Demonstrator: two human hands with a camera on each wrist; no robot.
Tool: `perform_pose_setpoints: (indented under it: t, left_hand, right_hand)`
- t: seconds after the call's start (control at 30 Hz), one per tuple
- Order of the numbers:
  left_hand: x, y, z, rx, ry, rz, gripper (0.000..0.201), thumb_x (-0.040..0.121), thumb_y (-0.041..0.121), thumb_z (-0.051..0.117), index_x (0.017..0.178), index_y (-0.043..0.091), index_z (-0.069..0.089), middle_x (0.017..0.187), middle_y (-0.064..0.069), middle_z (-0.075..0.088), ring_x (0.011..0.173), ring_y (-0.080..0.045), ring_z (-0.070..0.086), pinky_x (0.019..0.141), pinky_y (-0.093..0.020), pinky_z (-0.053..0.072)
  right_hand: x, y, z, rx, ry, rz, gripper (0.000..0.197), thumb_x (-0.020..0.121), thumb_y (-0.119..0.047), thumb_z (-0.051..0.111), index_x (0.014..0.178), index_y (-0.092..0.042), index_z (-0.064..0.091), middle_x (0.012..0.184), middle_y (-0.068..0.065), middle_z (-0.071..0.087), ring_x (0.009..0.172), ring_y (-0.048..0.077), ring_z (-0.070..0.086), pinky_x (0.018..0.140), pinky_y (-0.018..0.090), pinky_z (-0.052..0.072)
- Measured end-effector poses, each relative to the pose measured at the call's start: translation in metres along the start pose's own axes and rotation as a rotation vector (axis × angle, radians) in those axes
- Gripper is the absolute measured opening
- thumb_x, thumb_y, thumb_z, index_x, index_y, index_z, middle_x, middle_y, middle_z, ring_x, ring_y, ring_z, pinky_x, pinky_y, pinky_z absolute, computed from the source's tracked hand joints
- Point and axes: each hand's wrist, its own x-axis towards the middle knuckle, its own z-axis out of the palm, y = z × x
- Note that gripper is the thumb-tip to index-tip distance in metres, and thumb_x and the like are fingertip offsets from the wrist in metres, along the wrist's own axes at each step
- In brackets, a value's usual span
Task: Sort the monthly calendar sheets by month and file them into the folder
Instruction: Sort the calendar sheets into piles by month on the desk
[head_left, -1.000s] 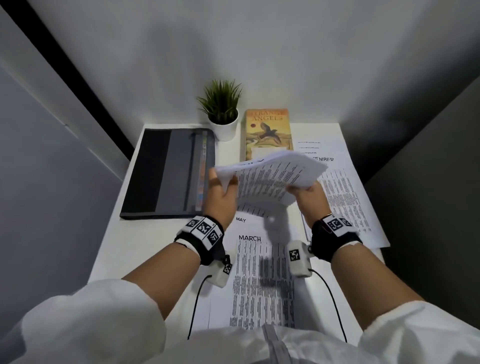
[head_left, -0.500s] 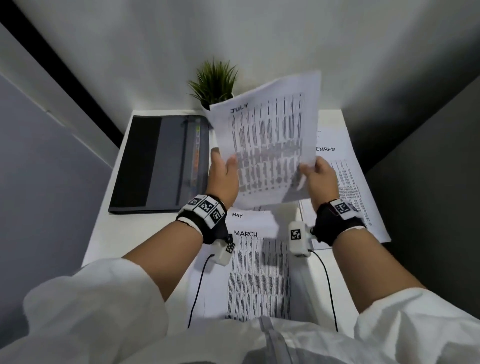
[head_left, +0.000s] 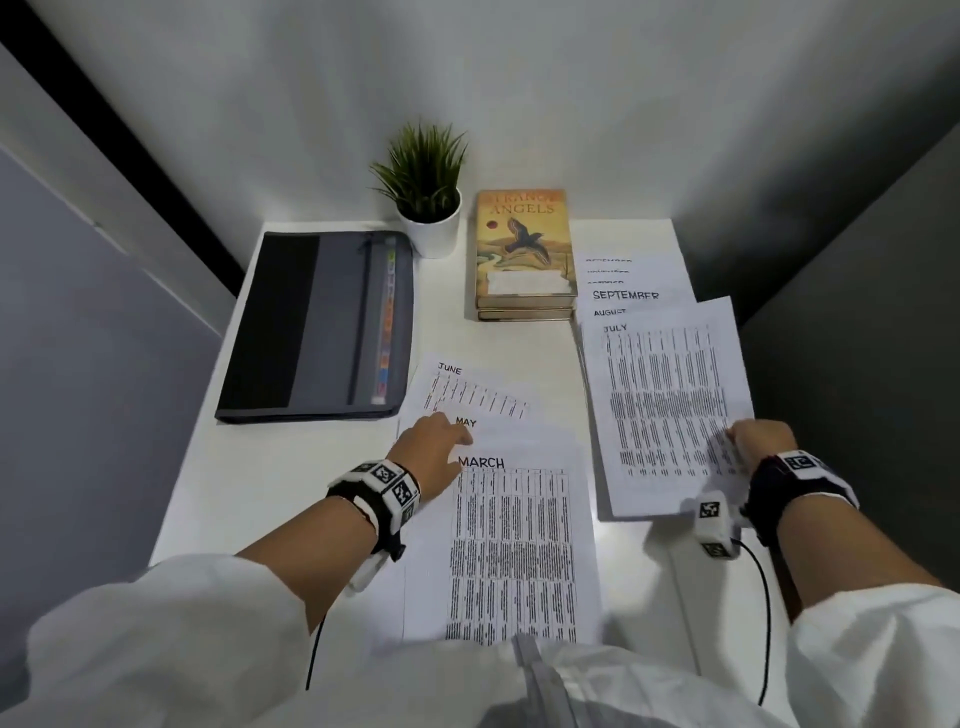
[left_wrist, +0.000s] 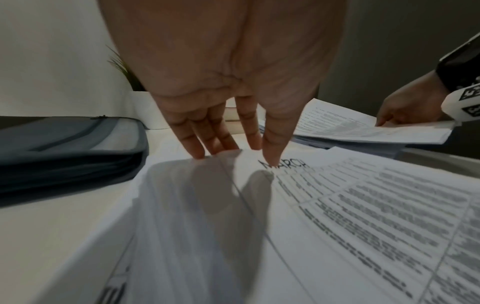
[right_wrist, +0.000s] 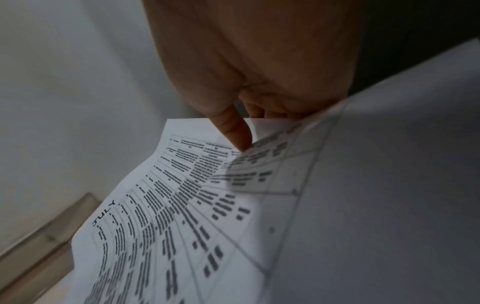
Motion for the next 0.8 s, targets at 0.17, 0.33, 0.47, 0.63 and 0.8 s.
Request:
perform_pose_setpoints:
  t: [0.17,0.33,0.47,0.63,0.8]
  left_hand:
    - [-0.007,-0.002,0.007,-0.005,0.042,0.064,0.037,0.094,0.021,0.057,0.130,0.026,0.053,0.126,0.001,0.047,0.119,-0.018,0.045,0.098,-0.035,0.042]
    - [-0.011,-0.003,0.010,-0.032,0.098,0.112,0.036,0.093,0.019,0.059,0.128,0.024,0.057,0.126,0.005,0.045,0.118,-0.013,0.043,0.096,-0.030,0.043]
    - [-0.012,-0.006,0.009,-0.101,0.135,0.115,0.031,0.088,0.016,0.064,0.118,0.022,0.062,0.122,0.003,0.042,0.115,-0.011,0.043,0.095,-0.030,0.045]
    - [-0.011,-0.007,0.002,-0.305,0.074,0.029,0.026,0.082,0.017,0.069,0.106,0.023,0.060,0.109,0.005,0.050,0.104,-0.009,0.056,0.094,-0.026,0.047]
    - [-0.011,-0.014,0.001,-0.272,-0.016,-0.087,0.023,0.088,0.023,0.065,0.109,0.016,0.065,0.112,0.002,0.064,0.102,-0.014,0.057,0.090,-0.026,0.043]
  right_hand:
    - [0.002,-0.010,-0.001,0.009,0.015,0.005,0.030,0.089,-0.006,0.048,0.112,0.009,0.059,0.091,0.020,0.058,0.080,0.032,0.054,0.070,0.034,0.039]
    - [-0.001,-0.020,0.001,-0.058,0.031,-0.048,0.039,0.090,-0.009,0.044,0.126,0.006,0.050,0.114,0.028,0.058,0.100,0.042,0.058,0.080,0.040,0.044]
    - [-0.007,-0.021,0.003,-0.138,0.051,-0.084,0.037,0.090,-0.006,0.045,0.124,0.008,0.050,0.118,0.029,0.058,0.103,0.043,0.058,0.088,0.044,0.048]
    - [-0.035,-0.035,0.020,-0.369,0.241,-0.203,0.046,0.085,-0.016,0.054,0.130,-0.006,0.050,0.131,0.021,0.047,0.120,0.039,0.046,0.103,0.048,0.037]
    - [-0.103,-0.046,0.086,-0.276,-0.001,-0.683,0.028,0.089,-0.015,0.055,0.115,-0.018,0.065,0.122,0.007,0.061,0.114,0.026,0.053,0.096,0.037,0.041]
